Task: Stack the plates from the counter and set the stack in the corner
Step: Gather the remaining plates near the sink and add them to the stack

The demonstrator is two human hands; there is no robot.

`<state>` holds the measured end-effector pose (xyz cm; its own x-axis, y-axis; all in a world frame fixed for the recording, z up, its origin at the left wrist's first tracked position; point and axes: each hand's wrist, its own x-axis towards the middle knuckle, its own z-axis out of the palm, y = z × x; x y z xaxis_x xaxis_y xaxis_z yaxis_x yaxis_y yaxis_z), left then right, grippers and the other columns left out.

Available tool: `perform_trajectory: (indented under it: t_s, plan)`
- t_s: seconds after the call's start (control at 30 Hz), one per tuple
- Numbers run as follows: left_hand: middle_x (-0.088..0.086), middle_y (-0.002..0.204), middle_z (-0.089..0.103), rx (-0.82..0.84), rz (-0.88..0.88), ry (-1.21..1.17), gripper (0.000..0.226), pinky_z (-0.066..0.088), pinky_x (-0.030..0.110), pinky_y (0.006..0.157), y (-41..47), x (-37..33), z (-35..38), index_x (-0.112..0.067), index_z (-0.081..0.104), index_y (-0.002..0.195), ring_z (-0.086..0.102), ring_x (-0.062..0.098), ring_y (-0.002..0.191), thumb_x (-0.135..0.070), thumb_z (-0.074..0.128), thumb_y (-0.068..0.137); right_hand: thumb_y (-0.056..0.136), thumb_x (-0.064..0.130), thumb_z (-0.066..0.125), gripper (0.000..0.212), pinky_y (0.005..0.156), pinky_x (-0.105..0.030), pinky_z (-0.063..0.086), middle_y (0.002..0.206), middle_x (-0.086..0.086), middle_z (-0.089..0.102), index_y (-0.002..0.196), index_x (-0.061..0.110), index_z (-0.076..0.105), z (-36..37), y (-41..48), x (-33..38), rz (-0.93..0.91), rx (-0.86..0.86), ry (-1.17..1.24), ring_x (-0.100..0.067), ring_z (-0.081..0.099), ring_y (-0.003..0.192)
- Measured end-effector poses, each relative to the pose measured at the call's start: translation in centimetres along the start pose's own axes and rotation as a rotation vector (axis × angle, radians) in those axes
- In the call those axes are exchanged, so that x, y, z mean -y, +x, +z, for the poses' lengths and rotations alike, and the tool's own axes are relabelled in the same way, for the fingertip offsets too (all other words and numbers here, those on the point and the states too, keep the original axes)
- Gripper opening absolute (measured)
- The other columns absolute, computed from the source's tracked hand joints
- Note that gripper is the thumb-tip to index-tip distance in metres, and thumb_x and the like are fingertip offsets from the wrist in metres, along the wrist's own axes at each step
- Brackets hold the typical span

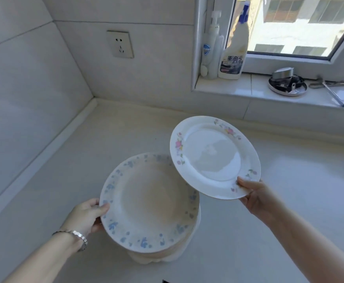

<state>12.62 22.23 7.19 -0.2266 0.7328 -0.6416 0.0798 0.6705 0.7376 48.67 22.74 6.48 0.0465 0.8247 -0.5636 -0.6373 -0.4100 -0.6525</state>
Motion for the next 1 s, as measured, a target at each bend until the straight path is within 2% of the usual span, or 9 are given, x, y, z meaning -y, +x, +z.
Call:
perform_trajectory:
  t_s: [0.1,0.23,0.4,0.47,0.53,0.63,0.7,0.83,1.0]
  plan:
    - [0.011,0.052,0.064,-0.019,0.006,0.229,0.021,0.052,0.024,0.036,0.9,-0.6,-0.7,0.000,0.054,0.070,0.063,0.013,0.036,0.003,0.051,0.091,0.087,-0.009,0.046,0.023,0.044,-0.017,0.053,0.060,0.002,0.072,0.092,0.010,0.058,0.5,0.1,0.0,-0.002,-0.006,-0.018,-0.008,0.068,0.049]
    - [0.006,0.044,0.063,-0.030,0.027,0.555,0.019,0.052,0.025,0.040,1.3,-1.7,-0.6,-0.004,0.051,0.068,0.060,0.021,0.044,-0.009,0.057,0.086,0.086,-0.009,0.047,0.022,0.044,-0.018,0.053,0.061,0.001,0.073,0.093,0.009,0.058,1.0,0.5,-0.2,0.011,-0.019,-0.039,-0.009,0.068,0.050]
    - [0.003,0.050,0.061,-0.047,0.062,0.764,0.030,0.051,0.027,0.051,0.6,-1.7,0.5,-0.012,0.053,0.065,0.059,0.024,0.048,-0.032,0.057,0.086,0.085,-0.009,0.048,0.021,0.046,-0.019,0.055,0.063,0.000,0.073,0.094,0.007,0.058,1.1,0.6,-0.6,0.026,-0.027,-0.071,-0.010,0.069,0.051]
    - [0.003,0.058,0.062,-0.111,0.110,0.907,0.032,0.049,0.030,0.058,0.5,-1.5,0.6,-0.016,0.053,0.068,0.062,0.026,0.058,-0.042,0.054,0.086,0.085,-0.010,0.048,0.021,0.046,-0.019,0.054,0.062,0.000,0.073,0.093,0.007,0.058,1.1,0.6,-0.7,0.027,-0.030,-0.084,-0.010,0.069,0.051]
    - [0.006,0.082,0.066,-0.222,0.212,1.014,0.033,0.046,0.031,0.067,0.6,-0.7,0.7,-0.016,0.054,0.087,0.065,0.028,0.082,-0.048,0.047,0.088,0.085,-0.010,0.048,0.023,0.047,-0.020,0.055,0.064,0.000,0.074,0.093,0.008,0.059,1.1,0.5,-0.7,0.026,-0.028,-0.097,-0.010,0.070,0.053]
    - [0.006,0.129,0.057,-0.233,0.338,0.517,0.037,0.041,0.034,0.092,0.6,1.0,2.2,-0.017,0.044,0.129,0.056,0.026,0.117,-0.032,0.042,0.095,0.084,-0.011,0.048,0.025,0.049,-0.022,0.056,0.069,-0.001,0.075,0.096,0.007,0.060,1.2,0.2,-0.7,0.016,-0.011,-0.134,-0.012,0.071,0.057]
    - [0.001,0.143,0.045,-0.219,0.351,0.160,0.042,0.033,0.032,0.104,0.5,1.8,3.4,-0.018,0.037,0.140,0.046,0.018,0.127,-0.019,0.040,0.098,0.083,-0.012,0.049,0.026,0.051,-0.024,0.057,0.071,-0.003,0.075,0.098,0.006,0.061,1.2,-0.1,-0.9,0.009,0.010,-0.176,-0.014,0.071,0.059]
    - [-0.001,0.130,0.051,-0.251,0.307,-0.201,0.043,0.037,0.028,0.096,0.7,2.5,4.3,-0.017,0.042,0.139,0.049,0.013,0.112,-0.008,0.041,0.097,0.079,-0.011,0.054,0.025,0.053,-0.027,0.058,0.071,-0.005,0.074,0.096,0.005,0.062,1.6,-0.7,-1.7,0.018,0.042,-0.304,-0.016,0.070,0.058]
    - [0.000,0.123,0.054,-0.265,0.287,-0.252,0.041,0.041,0.034,0.101,0.8,2.4,4.3,-0.016,0.047,0.136,0.052,0.017,0.110,-0.007,0.041,0.096,0.079,-0.013,0.056,0.022,0.050,-0.027,0.057,0.063,-0.003,0.072,0.089,0.006,0.062,2.8,-1.0,-3.4,0.071,0.051,-0.429,-0.014,0.068,0.052]
